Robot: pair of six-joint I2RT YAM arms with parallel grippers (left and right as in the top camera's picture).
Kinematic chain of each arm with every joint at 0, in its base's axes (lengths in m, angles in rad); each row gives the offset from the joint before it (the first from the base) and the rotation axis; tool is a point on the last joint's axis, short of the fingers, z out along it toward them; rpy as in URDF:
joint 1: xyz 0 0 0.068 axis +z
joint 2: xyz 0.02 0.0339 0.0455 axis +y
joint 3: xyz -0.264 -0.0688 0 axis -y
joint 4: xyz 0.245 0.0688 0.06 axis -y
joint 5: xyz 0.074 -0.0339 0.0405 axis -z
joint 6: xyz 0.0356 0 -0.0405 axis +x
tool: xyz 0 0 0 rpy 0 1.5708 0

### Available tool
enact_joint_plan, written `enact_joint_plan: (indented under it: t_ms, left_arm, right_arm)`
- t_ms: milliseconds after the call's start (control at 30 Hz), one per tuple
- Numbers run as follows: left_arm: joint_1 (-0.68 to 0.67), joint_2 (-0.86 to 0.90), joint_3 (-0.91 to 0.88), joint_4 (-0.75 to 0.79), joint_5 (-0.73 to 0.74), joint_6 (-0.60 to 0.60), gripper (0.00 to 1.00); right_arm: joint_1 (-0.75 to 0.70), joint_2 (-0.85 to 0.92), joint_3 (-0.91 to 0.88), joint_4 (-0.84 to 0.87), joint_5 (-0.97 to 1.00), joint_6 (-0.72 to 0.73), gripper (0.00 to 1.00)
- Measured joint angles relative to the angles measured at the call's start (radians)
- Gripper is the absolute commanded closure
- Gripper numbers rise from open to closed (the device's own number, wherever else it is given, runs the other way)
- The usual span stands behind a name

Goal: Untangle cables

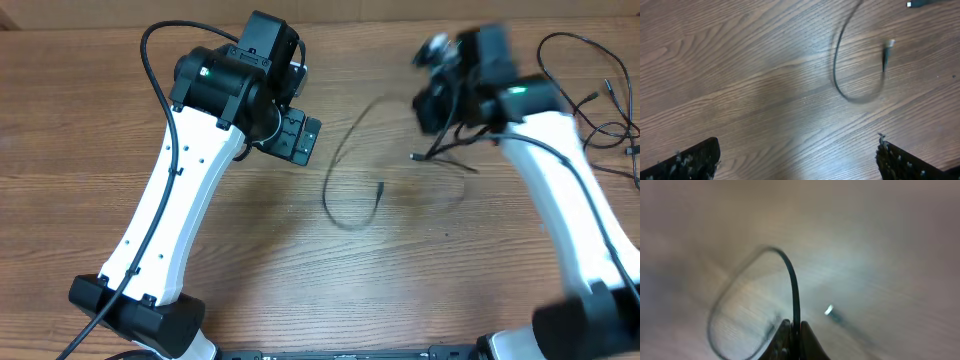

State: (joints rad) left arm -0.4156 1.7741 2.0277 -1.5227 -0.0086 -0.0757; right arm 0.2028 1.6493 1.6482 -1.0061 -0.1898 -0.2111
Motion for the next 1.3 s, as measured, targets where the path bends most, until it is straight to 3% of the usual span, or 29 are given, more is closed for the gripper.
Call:
enact_joint_plan:
  t_ms: [267,667,1000,1300]
  left_arm:
    - [0.0,0.0,0.0,0.0,-0.001,0.0,0.0]
    - [0.0,0.0,0.0,0.0,-0.003,0.0,0.0]
    - [0.0,0.0,0.0,-0.008,-0.004,0.0,0.0]
    - [0.0,0.0,0.0,-0.008,-0.004,0.0,0.0]
  right_arm:
    - [-0.053,-0.175,0.338,-0.072,0.223,0.218,0.96]
    - [-0.387,-0.352,0.427,-0.034,0.449,0.323,0.96]
    - [-0.718,-0.373,0.431,0.021,0.452,0.335,0.96]
    - [-0.69,-0.248,0.439,-0.18,0.295,0.341,0.96]
